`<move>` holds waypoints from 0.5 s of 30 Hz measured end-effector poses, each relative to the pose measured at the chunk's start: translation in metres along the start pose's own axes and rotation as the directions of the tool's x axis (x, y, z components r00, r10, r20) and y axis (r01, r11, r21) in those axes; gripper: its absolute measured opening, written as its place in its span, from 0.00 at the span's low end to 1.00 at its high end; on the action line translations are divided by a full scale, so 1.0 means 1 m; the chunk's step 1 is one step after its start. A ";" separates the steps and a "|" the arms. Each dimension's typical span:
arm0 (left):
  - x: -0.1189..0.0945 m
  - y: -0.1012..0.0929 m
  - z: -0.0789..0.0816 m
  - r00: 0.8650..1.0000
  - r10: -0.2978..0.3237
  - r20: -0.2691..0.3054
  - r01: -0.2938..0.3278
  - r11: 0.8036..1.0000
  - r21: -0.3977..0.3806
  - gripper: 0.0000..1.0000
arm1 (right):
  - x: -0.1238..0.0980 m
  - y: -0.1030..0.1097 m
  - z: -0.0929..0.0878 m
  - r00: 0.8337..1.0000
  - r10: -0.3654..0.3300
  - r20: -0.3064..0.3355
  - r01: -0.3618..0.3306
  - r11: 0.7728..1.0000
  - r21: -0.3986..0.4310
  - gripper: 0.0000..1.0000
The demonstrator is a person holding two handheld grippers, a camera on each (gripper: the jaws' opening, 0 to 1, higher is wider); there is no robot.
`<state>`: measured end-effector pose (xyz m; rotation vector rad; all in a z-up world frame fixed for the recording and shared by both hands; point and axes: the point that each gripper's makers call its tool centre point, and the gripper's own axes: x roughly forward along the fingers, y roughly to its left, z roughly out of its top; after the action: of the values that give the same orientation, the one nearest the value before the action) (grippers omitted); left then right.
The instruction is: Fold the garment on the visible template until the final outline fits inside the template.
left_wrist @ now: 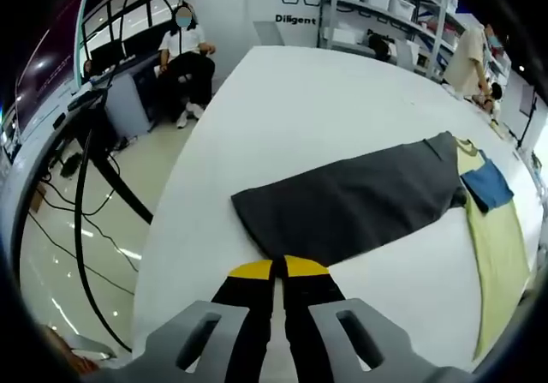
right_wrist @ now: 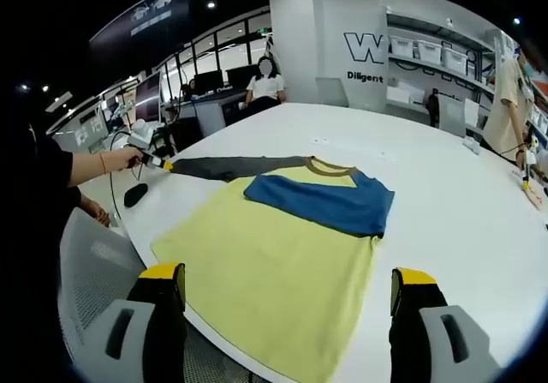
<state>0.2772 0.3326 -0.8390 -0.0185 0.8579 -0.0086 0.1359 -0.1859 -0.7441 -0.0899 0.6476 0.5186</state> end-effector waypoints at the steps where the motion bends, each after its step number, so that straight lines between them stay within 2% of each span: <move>1: -0.001 -0.001 0.002 1.000 -0.004 0.006 0.004 1.000 0.002 0.02 | 0.000 0.000 0.000 1.000 0.000 0.001 0.000 1.000 -0.001 0.99; 8: -0.006 -0.008 0.015 0.999 -0.029 0.029 0.028 0.999 0.016 0.02 | -0.001 -0.001 -0.001 1.000 -0.004 -0.003 0.004 1.000 -0.005 0.99; 15: -0.011 -0.025 0.033 0.995 -0.077 0.064 0.074 0.996 0.048 0.02 | 0.000 -0.001 -0.001 1.000 -0.004 -0.007 0.004 1.000 -0.011 0.99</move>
<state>0.2949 0.3080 -0.8091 -0.0086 0.7905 -0.0975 0.1361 -0.1873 -0.7451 -0.1027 0.6512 0.5184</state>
